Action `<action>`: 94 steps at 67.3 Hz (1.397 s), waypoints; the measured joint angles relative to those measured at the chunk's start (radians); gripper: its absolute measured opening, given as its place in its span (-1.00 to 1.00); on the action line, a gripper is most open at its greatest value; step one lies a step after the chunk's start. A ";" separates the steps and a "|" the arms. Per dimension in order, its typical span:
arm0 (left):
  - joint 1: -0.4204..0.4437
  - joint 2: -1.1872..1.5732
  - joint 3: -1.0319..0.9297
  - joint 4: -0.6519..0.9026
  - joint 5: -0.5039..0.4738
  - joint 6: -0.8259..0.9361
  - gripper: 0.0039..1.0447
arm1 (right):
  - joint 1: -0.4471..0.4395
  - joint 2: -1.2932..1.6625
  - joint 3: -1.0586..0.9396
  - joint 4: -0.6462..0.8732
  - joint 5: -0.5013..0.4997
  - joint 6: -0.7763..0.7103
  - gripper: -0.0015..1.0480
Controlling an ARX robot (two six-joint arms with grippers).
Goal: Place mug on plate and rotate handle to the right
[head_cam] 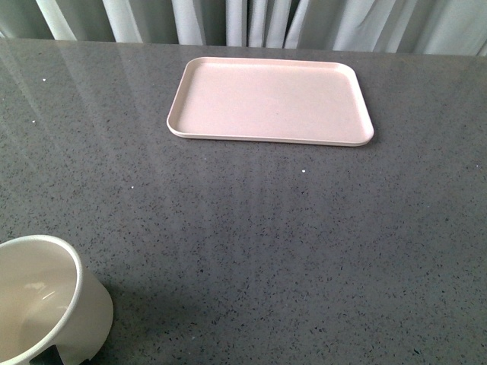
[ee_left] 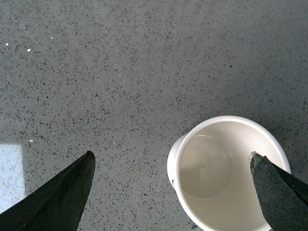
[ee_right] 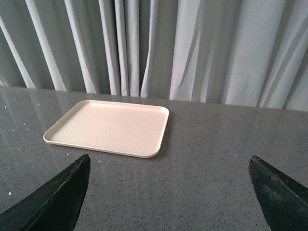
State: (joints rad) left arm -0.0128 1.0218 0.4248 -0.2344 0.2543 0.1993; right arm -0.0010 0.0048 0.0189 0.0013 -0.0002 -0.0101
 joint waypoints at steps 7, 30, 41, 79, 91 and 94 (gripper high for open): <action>-0.004 0.046 0.008 0.023 -0.003 0.010 0.83 | 0.000 0.000 0.000 0.000 0.000 0.000 0.82; -0.010 0.134 0.009 0.054 0.026 0.026 0.83 | 0.000 0.000 0.000 0.000 0.000 0.000 0.82; -0.002 0.177 0.009 0.077 0.034 0.045 0.83 | 0.000 0.000 0.000 0.000 0.000 0.000 0.82; 0.040 0.354 0.047 0.118 0.042 0.148 0.83 | 0.000 0.000 0.000 0.000 0.000 0.000 0.82; 0.043 0.414 0.070 0.117 0.042 0.188 0.83 | 0.000 0.000 0.000 0.000 0.000 0.000 0.82; 0.044 0.422 0.075 0.117 0.042 0.196 0.83 | 0.000 0.000 0.000 0.000 0.000 0.000 0.82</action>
State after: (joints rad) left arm 0.0311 1.4433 0.4995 -0.1173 0.2962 0.3950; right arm -0.0010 0.0048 0.0189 0.0013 -0.0002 -0.0101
